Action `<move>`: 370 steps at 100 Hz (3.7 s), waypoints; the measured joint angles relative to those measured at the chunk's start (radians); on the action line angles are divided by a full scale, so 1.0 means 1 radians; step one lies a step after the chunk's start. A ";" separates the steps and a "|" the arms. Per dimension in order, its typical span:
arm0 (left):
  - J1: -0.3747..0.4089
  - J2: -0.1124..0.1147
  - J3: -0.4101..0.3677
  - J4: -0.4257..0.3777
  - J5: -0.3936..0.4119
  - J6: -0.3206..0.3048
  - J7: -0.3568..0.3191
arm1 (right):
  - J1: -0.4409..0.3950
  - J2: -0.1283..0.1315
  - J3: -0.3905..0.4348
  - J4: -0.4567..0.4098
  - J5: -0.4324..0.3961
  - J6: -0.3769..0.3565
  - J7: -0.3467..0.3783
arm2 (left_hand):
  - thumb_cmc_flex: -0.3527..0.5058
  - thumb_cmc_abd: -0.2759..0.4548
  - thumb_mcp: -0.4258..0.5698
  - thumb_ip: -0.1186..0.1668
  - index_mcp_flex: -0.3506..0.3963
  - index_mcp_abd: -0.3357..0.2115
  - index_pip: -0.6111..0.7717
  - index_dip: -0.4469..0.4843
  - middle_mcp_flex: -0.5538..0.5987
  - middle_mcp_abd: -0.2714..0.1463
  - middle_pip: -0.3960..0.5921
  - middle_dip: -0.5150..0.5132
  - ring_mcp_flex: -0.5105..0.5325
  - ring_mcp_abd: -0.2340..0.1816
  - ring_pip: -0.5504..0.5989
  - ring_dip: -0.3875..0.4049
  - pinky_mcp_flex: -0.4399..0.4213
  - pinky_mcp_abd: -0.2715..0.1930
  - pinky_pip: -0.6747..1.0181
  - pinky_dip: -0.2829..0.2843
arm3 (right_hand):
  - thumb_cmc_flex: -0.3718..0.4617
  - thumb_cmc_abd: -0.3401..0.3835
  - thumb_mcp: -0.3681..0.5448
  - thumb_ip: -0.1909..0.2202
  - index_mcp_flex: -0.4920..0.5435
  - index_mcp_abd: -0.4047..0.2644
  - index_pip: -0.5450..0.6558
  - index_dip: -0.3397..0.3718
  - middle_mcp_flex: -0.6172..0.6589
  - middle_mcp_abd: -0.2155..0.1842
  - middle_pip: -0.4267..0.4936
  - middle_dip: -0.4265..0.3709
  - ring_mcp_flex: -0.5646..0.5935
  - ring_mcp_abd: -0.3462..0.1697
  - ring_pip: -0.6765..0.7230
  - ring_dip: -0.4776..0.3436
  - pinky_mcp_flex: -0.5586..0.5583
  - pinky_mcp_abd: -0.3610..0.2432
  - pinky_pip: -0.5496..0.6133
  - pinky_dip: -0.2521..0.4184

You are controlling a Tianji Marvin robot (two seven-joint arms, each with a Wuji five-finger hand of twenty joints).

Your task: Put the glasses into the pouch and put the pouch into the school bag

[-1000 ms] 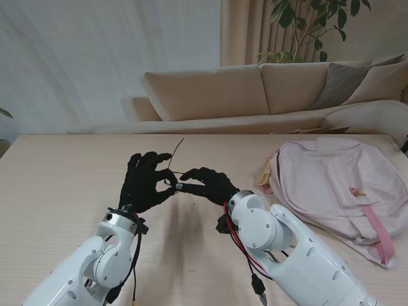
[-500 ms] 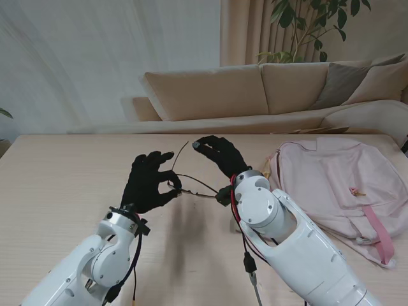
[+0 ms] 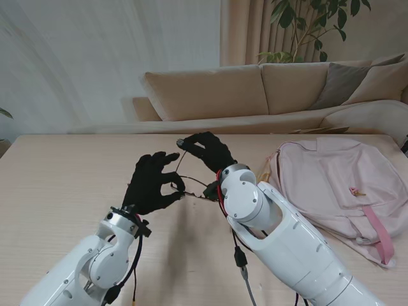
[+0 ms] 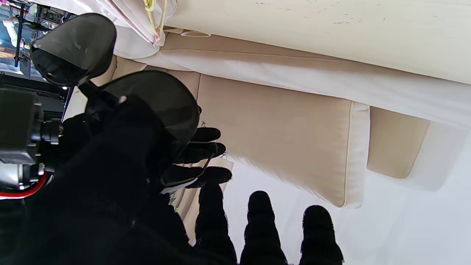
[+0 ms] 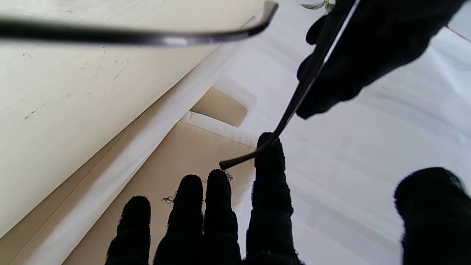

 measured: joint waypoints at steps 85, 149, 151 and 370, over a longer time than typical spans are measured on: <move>0.024 -0.010 -0.015 -0.022 -0.044 0.064 0.017 | -0.120 0.090 0.094 -0.082 -0.106 -0.209 0.209 | 0.064 0.028 -0.034 -0.003 -0.002 0.144 0.013 -0.002 0.042 0.062 0.134 0.070 0.010 0.040 0.070 -0.009 0.000 0.045 0.049 -0.029 | 0.127 -0.133 0.041 0.002 0.282 0.247 -0.228 0.169 0.394 0.115 -0.037 0.007 0.153 0.123 0.074 0.049 0.043 0.036 -0.029 0.016; 0.028 -0.012 -0.019 -0.028 -0.055 0.079 0.004 | -0.073 0.160 0.092 -0.065 -0.318 -0.302 0.358 | 0.076 0.044 -0.034 -0.009 -0.030 0.172 0.036 -0.001 0.219 0.104 0.138 0.082 0.153 0.108 0.100 -0.009 0.000 0.092 0.136 -0.096 | 0.285 -0.299 0.067 0.040 -0.026 0.162 0.014 0.169 0.335 0.102 0.176 0.081 0.268 0.136 0.211 0.104 0.118 0.121 -0.037 -0.007; 0.029 -0.012 -0.020 -0.029 -0.054 0.079 0.003 | -0.071 0.160 0.092 -0.064 -0.328 -0.307 0.361 | 0.076 0.044 -0.034 -0.010 -0.030 0.172 0.036 -0.001 0.219 0.104 0.138 0.082 0.153 0.108 0.100 -0.009 0.000 0.092 0.136 -0.096 | 0.285 -0.299 0.067 0.040 -0.026 0.162 0.016 0.169 0.335 0.102 0.184 0.081 0.269 0.136 0.220 0.104 0.120 0.121 -0.037 -0.009; 0.002 -0.027 -0.013 0.025 -0.162 0.058 0.013 | -0.081 0.090 0.022 0.054 -0.348 -0.365 0.004 | -0.008 0.050 0.087 0.021 -0.440 0.102 -0.170 0.000 0.267 0.088 0.170 0.107 0.410 0.124 0.209 0.016 0.176 0.139 0.429 -0.143 | 0.504 -0.823 0.799 -0.252 0.517 0.077 0.471 0.120 1.124 0.137 0.231 0.231 0.876 0.256 0.424 0.142 0.286 0.287 0.722 -0.385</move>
